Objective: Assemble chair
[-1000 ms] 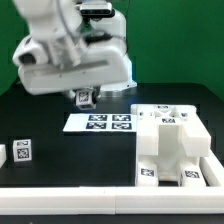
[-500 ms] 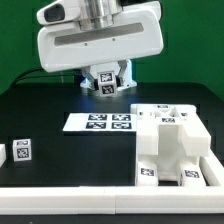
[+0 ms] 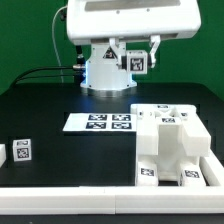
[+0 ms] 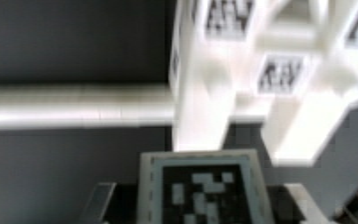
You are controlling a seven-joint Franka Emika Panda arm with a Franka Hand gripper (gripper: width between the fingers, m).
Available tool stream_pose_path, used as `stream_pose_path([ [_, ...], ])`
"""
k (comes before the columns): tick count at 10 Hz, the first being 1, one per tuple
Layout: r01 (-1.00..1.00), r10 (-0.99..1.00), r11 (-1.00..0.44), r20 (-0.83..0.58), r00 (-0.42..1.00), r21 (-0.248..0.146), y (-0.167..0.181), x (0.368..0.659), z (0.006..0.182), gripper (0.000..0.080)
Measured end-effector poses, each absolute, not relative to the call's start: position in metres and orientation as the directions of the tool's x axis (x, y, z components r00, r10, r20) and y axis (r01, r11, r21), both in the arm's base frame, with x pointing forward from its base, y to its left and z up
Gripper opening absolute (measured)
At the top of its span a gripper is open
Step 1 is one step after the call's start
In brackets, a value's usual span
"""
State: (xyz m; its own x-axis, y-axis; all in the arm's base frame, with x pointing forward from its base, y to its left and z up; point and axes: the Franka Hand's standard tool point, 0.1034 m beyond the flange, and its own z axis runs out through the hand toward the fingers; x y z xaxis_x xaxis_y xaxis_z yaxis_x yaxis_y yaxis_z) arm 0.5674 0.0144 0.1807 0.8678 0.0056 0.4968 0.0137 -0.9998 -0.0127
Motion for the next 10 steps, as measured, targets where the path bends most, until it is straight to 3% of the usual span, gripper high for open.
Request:
stream_pose_path([
  [1,0.004,0.005,-1.0,0.507,0.862,0.004,0.007,0.563,0.174,0.0266],
  [4,-0.007,-0.007,-1.0,0.505,0.863,-0.003,0.011,0.562,0.171,0.0266],
  [7,-0.026,-0.063,-0.996,0.508,0.859,-0.08,0.089,0.577,0.154,0.0266],
  [8,-0.032,-0.074,-0.995,0.509,0.857,-0.09,0.103,0.576,0.149,0.0266],
  [10,-0.029,-0.068,-0.996,0.508,0.859,-0.084,0.1,0.576,0.148,0.0266],
])
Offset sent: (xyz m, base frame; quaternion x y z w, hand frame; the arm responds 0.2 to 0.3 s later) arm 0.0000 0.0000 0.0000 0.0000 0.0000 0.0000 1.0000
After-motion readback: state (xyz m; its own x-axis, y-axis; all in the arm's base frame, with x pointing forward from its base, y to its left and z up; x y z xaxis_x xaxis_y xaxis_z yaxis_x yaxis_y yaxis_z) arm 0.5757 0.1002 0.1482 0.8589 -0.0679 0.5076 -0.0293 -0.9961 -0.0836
